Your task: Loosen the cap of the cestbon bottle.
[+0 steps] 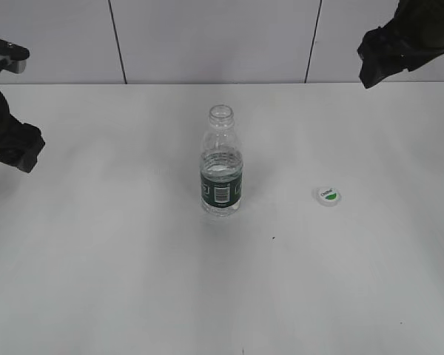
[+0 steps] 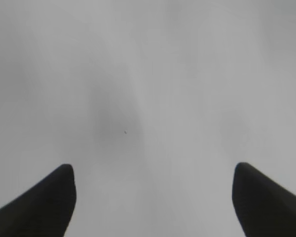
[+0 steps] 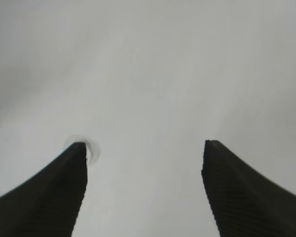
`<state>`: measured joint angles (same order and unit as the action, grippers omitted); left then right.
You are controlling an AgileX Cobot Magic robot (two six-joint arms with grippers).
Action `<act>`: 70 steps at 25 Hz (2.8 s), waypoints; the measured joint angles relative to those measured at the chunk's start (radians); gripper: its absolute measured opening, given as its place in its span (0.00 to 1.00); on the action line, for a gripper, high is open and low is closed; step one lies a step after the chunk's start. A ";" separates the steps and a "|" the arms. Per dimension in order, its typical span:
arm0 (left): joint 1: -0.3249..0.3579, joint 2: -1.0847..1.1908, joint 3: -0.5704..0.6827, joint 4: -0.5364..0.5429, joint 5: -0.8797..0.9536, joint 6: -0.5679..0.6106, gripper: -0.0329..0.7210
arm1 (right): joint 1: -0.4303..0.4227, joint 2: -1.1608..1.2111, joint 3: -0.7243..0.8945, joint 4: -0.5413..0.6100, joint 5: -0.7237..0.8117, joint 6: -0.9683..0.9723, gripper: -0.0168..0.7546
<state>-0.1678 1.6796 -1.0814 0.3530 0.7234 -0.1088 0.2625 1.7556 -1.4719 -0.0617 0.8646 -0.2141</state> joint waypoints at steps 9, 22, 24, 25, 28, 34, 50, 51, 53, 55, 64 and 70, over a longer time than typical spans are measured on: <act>0.006 -0.002 -0.058 -0.128 0.265 0.081 0.82 | -0.126 -0.006 -0.011 0.025 0.234 0.032 0.74; 0.027 -0.166 -0.032 -0.206 0.347 0.109 0.82 | -0.134 -0.254 0.155 0.045 0.269 0.033 0.74; 0.027 -0.213 0.009 -0.206 0.346 0.109 0.82 | -0.134 -0.301 0.198 0.047 0.263 0.033 0.74; 0.027 -0.239 0.034 -0.206 0.346 0.109 0.82 | -0.134 -0.322 0.223 0.050 0.261 0.033 0.74; 0.027 -0.323 0.107 -0.207 0.345 0.109 0.82 | -0.134 -0.406 0.297 0.062 0.252 0.033 0.74; 0.027 -0.529 0.226 -0.207 0.319 0.109 0.82 | -0.134 -0.586 0.441 0.069 0.235 0.033 0.74; 0.027 -0.983 0.481 -0.225 0.300 0.109 0.82 | -0.134 -0.999 0.747 0.073 0.225 0.093 0.74; 0.027 -1.007 0.494 -0.226 0.300 0.109 0.82 | -0.134 -1.024 0.762 0.074 0.225 0.097 0.74; 0.027 -1.053 0.521 -0.226 0.300 0.109 0.82 | -0.134 -1.064 0.793 0.077 0.232 0.107 0.74; 0.027 -1.093 0.535 -0.226 0.309 0.109 0.82 | -0.134 -1.106 0.809 0.079 0.239 0.115 0.74; 0.027 -1.242 0.552 -0.281 0.332 0.102 0.82 | -0.134 -1.238 0.864 0.080 0.252 0.124 0.74; 0.027 -1.328 0.555 -0.284 0.341 0.100 0.82 | -0.134 -1.322 0.930 0.079 0.230 0.125 0.74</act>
<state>-0.1410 0.3513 -0.5265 0.0689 1.0646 -0.0085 0.1284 0.4336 -0.5422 0.0174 1.0947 -0.0892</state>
